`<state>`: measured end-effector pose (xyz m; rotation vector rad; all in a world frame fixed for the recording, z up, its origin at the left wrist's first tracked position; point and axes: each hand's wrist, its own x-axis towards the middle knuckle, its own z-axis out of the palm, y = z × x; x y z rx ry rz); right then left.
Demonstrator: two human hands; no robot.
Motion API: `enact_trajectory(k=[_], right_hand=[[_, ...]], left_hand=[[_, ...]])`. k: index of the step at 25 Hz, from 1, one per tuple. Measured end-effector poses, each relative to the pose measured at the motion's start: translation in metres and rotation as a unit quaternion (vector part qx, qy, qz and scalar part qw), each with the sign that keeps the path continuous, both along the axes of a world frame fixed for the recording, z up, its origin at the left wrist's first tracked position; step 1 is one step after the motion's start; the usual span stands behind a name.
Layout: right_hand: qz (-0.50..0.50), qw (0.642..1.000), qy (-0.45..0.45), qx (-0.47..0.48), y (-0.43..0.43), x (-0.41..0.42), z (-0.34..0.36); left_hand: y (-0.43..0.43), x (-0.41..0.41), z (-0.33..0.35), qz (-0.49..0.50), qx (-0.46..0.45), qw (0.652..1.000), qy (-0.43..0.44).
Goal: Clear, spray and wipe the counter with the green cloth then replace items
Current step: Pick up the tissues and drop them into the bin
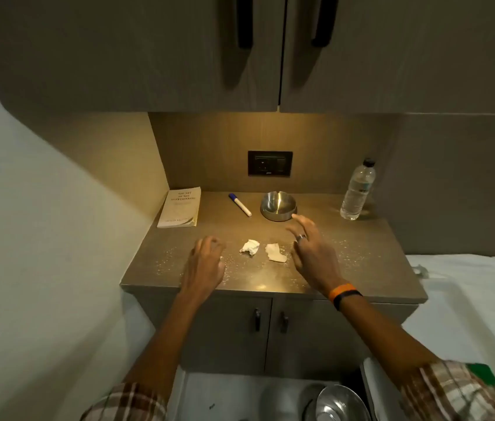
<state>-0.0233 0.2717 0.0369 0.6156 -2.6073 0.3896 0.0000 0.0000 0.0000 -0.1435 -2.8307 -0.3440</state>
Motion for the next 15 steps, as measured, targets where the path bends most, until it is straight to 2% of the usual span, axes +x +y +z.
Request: enact_trajectory(k=[4,6,9,13,15], right_hand=[[-0.073,0.987,-0.130,0.052,0.014,-0.024,-0.044],[-0.091,0.981,-0.160,0.062,0.019,-0.035,-0.058],[-0.104,0.974,-0.174,0.103,0.017,-0.045,-0.066],[-0.125,0.974,-0.170,0.087,0.015,-0.060,-0.071],[-0.121,0.975,-0.180,0.046,0.008,-0.064,-0.071]], left_hand=[[-0.032,-0.011,-0.034,0.071,0.010,0.992,-0.099],[-0.036,-0.018,-0.044,0.070,0.023,0.989,-0.127],[-0.034,-0.027,-0.051,0.047,0.059,0.992,-0.102],[-0.022,-0.041,-0.047,0.044,0.114,0.991,-0.054],[-0.009,-0.053,-0.041,0.032,0.158,0.987,-0.028]])
